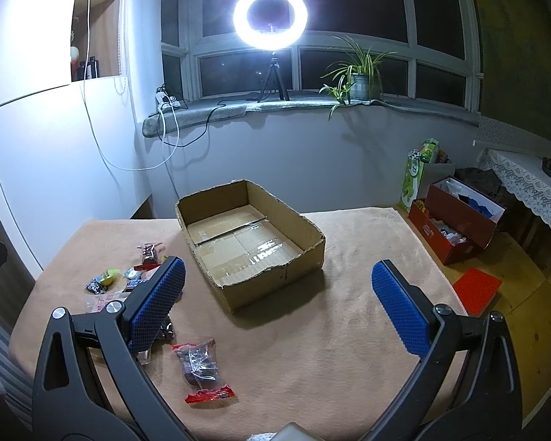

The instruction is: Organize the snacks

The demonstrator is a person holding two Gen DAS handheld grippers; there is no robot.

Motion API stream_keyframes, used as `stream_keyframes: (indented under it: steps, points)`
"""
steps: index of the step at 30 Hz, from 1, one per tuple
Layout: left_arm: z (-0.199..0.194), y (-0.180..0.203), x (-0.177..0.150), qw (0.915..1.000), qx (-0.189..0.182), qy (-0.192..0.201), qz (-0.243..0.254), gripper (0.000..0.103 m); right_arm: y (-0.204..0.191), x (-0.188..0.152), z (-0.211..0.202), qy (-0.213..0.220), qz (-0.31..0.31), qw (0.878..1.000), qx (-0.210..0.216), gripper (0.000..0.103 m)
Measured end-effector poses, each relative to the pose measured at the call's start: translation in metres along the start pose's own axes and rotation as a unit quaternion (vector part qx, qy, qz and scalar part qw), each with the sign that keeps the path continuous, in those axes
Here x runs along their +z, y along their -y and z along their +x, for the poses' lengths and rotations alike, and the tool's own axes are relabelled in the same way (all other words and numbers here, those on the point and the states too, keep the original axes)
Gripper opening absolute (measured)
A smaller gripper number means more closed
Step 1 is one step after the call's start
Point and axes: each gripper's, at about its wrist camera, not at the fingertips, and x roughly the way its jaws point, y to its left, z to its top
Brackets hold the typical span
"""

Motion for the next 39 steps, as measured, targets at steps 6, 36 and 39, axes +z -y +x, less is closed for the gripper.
stream_keyframes:
  steps: [6, 36, 39]
  points:
    - [0.000, 0.000, 0.001, 1.0000, 0.000, -0.001, 0.001, 0.102, -0.002, 0.000, 0.001, -0.003, -0.001, 1.000, 0.001, 0.103]
    - [0.016, -0.018, -0.011, 0.9989, -0.007, -0.035, -0.032, 0.102, -0.015, -0.014, 0.017, -0.034, -0.001, 0.998, 0.062, 0.103]
    - [0.025, -0.023, -0.016, 0.9978, -0.011, -0.052, -0.041, 0.102, -0.020, -0.019, 0.022, -0.046, 0.002, 0.996, 0.082, 0.103]
